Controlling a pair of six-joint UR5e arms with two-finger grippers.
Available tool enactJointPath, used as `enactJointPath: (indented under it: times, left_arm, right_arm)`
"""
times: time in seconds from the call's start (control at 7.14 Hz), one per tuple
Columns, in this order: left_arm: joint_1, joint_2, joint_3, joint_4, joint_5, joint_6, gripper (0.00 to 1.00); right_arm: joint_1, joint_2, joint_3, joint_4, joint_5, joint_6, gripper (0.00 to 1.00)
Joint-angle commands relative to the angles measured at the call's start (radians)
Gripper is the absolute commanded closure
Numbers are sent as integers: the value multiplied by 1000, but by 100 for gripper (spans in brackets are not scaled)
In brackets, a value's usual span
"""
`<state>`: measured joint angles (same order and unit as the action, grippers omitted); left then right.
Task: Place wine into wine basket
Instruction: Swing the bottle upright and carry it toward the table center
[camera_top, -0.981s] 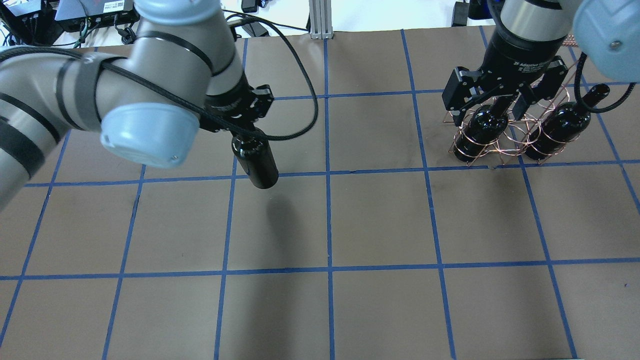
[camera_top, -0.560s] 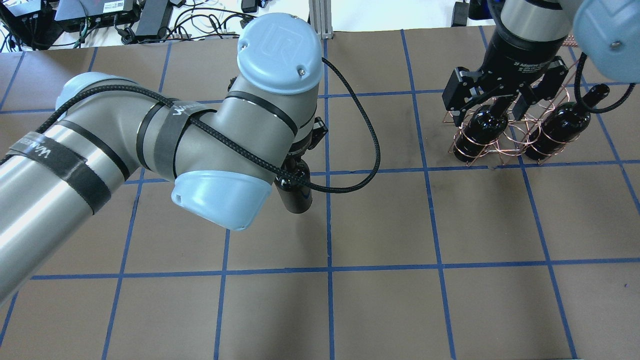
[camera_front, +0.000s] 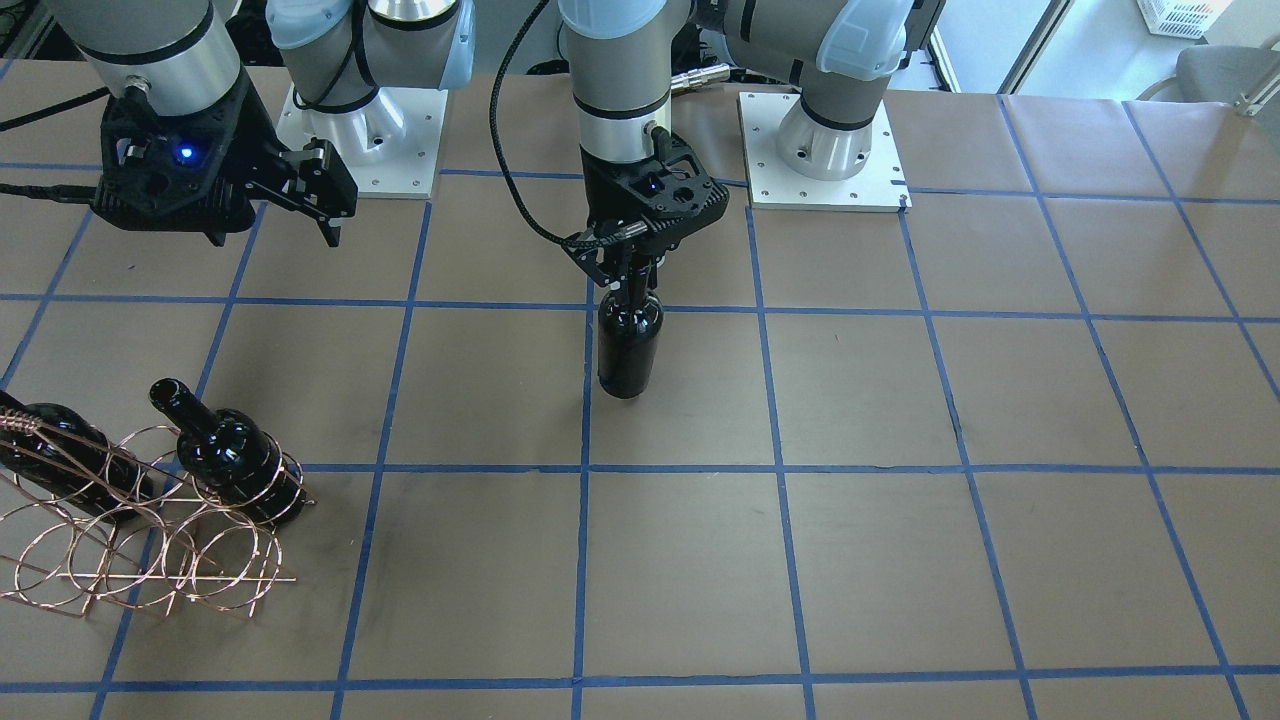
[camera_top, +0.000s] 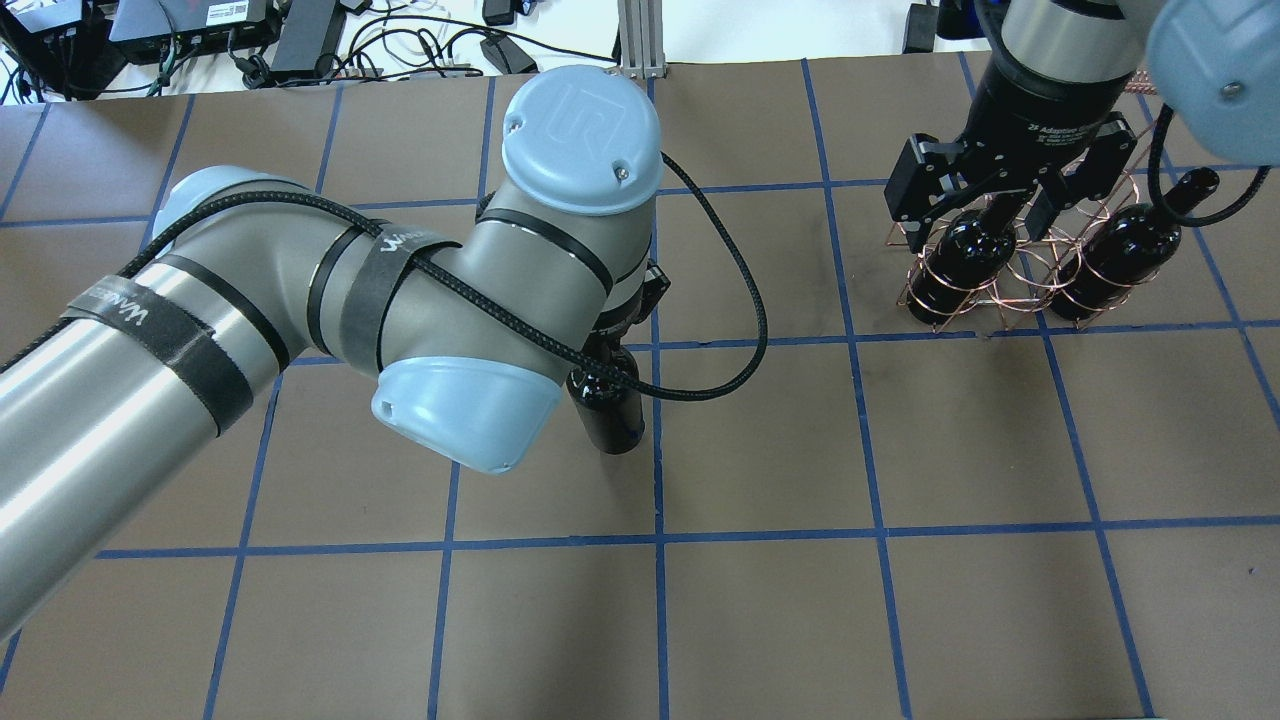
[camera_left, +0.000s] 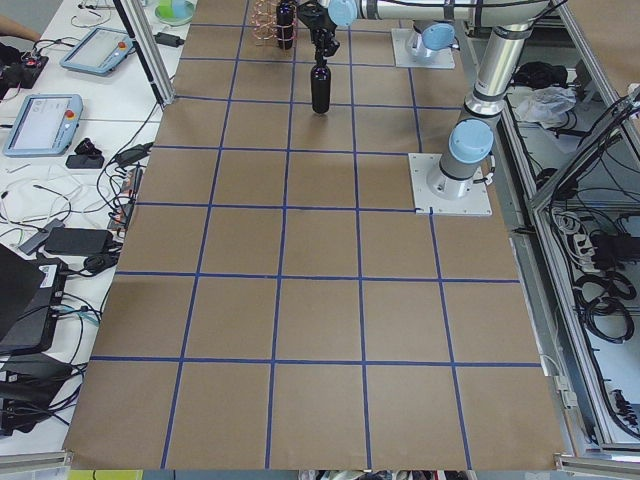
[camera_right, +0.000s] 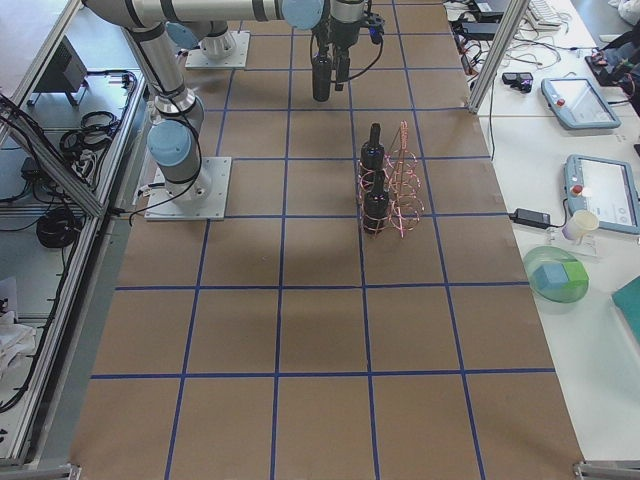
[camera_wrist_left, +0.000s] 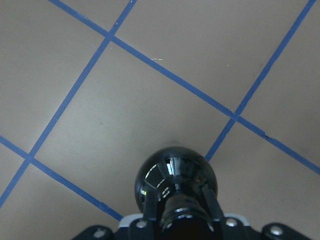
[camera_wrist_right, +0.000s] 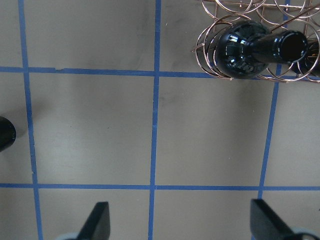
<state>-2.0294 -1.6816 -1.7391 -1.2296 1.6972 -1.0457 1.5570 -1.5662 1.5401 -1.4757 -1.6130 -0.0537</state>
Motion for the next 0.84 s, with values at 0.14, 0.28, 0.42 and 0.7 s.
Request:
enactJointPath:
  times: [0.14,0.28,0.42,0.7]
  left_arm:
    - [0,-4,1,5,-33,4,88]
    - [4,-4,3,10,-31,10,88]
    - [6,-3,6,12,-30,15,88]
    - [12,-4,6,27,-28,19,88]
  right_arm:
    - [0,1,0,0,-1,0,0]
    - [0,0,0,0,-1,0,0]
    - [0,0,0,0,1,0,0]
    - [0,0,0,0,-1,0,0]
